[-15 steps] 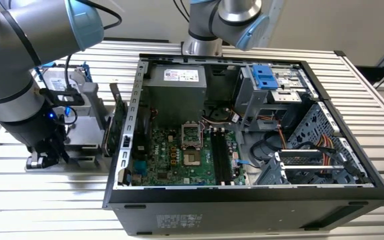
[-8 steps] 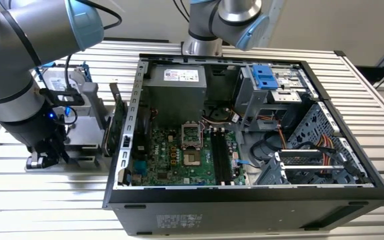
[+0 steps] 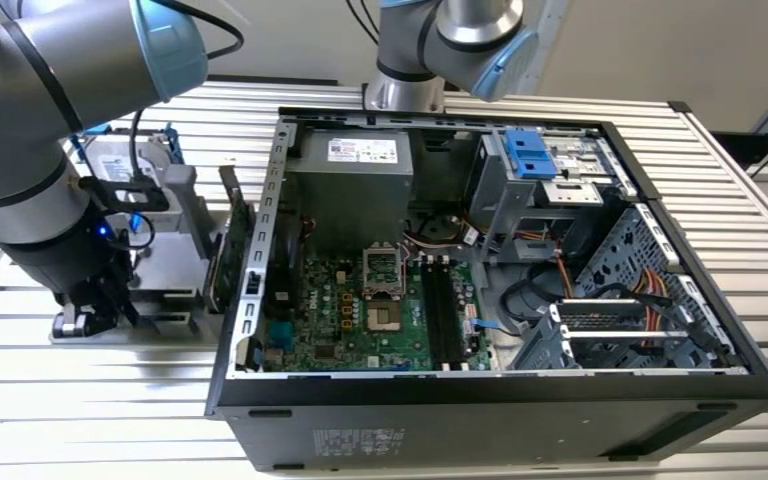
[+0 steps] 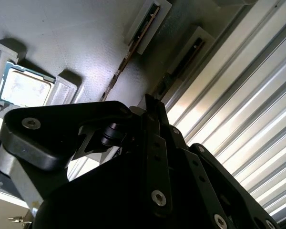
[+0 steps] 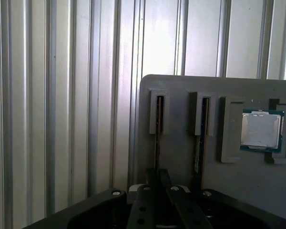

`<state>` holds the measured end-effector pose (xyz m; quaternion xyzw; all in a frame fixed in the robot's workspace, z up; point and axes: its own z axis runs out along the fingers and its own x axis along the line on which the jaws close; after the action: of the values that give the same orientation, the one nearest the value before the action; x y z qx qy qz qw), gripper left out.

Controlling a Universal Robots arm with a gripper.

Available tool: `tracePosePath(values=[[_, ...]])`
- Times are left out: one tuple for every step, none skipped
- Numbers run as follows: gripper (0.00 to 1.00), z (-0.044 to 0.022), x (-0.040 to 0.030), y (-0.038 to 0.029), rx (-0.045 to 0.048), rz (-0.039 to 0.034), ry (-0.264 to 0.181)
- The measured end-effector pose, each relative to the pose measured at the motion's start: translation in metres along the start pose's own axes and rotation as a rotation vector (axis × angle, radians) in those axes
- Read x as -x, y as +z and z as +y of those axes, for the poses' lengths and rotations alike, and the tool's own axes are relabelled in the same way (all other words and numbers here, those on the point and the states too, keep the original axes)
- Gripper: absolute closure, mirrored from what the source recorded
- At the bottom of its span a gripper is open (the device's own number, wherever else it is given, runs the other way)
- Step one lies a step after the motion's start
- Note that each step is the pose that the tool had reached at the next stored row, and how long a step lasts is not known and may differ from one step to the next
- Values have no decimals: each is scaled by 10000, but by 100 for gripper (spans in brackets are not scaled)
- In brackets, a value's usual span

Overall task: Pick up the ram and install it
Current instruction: 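Pick up the ram and move it above insertion slot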

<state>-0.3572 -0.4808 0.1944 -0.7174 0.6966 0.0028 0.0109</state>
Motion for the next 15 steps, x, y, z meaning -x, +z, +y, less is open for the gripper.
tracePosePath(values=[[100,0,0,-2,-2,-3,0],[100,0,1,-10,-6,-5,0],[100,0,1,-22,-2,-3,0],[100,0,1,-34,0,-1,1],[100,-1,1,-43,-2,-2,1],[100,-1,1,-55,0,-1,0],[100,-1,1,-67,0,0,0],[100,-1,2,-78,0,-1,0],[100,-1,2,-90,0,0,1],[100,-1,2,-103,-1,-1,0],[100,-1,2,-115,-1,-1,0],[100,-1,3,-125,-1,-1,0],[100,-2,3,-136,0,0,0],[100,-2,3,-145,-1,-1,1],[100,-2,3,-156,-1,-1,0]])
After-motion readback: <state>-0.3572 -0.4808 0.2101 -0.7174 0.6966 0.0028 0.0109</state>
